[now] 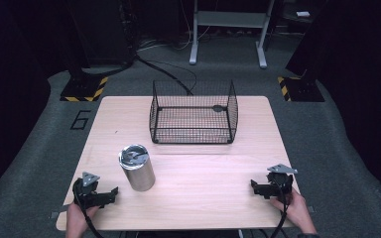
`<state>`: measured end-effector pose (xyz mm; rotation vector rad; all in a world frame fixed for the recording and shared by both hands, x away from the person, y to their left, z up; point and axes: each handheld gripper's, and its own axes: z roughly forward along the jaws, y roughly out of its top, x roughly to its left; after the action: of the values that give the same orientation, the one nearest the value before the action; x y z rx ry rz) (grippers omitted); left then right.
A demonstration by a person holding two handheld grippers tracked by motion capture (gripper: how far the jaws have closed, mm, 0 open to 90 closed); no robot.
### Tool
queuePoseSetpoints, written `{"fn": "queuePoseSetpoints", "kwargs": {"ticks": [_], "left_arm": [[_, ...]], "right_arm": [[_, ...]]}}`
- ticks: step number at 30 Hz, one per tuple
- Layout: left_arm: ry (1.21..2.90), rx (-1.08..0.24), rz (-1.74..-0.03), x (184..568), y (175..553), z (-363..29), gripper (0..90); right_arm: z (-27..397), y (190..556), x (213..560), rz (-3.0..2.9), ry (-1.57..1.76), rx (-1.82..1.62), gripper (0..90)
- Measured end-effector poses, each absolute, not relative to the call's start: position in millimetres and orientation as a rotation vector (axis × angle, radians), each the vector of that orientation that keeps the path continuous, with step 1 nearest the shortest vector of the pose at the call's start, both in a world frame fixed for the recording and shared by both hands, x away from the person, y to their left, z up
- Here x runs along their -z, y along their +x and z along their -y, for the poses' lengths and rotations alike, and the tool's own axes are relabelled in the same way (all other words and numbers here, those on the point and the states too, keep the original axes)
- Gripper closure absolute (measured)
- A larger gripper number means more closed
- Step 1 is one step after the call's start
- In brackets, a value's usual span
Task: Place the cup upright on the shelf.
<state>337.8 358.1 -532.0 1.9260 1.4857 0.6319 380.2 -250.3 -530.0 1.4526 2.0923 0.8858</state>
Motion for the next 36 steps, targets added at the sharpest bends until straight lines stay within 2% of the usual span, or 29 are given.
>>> {"fn": "queuePoseSetpoints", "kwargs": {"ticks": [11,21,36], "left_arm": [[1.894,-0.659,-1.513,533,336,-355,0.1],[1.904,-0.617,-1.461,532,330,-355,0.1],[1.825,-0.541,-1.301,487,309,-330,0.0]], "right_arm": [[262,391,530,-2.216,1.314,-0.942,0.0],[261,390,530,-2.21,1.33,-0.935,0.0],[261,390,530,-2.21,1.331,-0.937,0.0]]}}
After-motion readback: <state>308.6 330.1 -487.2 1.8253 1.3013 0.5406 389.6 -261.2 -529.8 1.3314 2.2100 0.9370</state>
